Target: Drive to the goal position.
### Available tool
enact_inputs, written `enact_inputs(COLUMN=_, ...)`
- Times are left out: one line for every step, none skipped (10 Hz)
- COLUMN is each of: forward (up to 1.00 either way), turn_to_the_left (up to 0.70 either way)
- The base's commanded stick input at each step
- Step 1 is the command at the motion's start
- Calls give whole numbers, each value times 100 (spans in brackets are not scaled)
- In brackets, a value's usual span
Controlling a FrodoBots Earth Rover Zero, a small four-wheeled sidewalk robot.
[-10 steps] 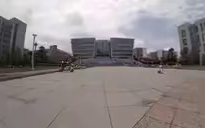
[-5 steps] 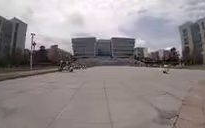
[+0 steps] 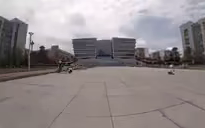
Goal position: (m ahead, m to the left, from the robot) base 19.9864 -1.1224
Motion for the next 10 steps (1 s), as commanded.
enact_inputs(forward=100, turn_to_the_left=0)
enact_inputs(forward=100, turn_to_the_left=0)
enact_inputs(forward=100, turn_to_the_left=0)
enact_inputs(forward=100, turn_to_the_left=0)
enact_inputs(forward=100, turn_to_the_left=0)
enact_inputs(forward=100, turn_to_the_left=0)
enact_inputs(forward=100, turn_to_the_left=0)
enact_inputs(forward=100, turn_to_the_left=0)
enact_inputs(forward=100, turn_to_the_left=0)
enact_inputs(forward=100, turn_to_the_left=0)
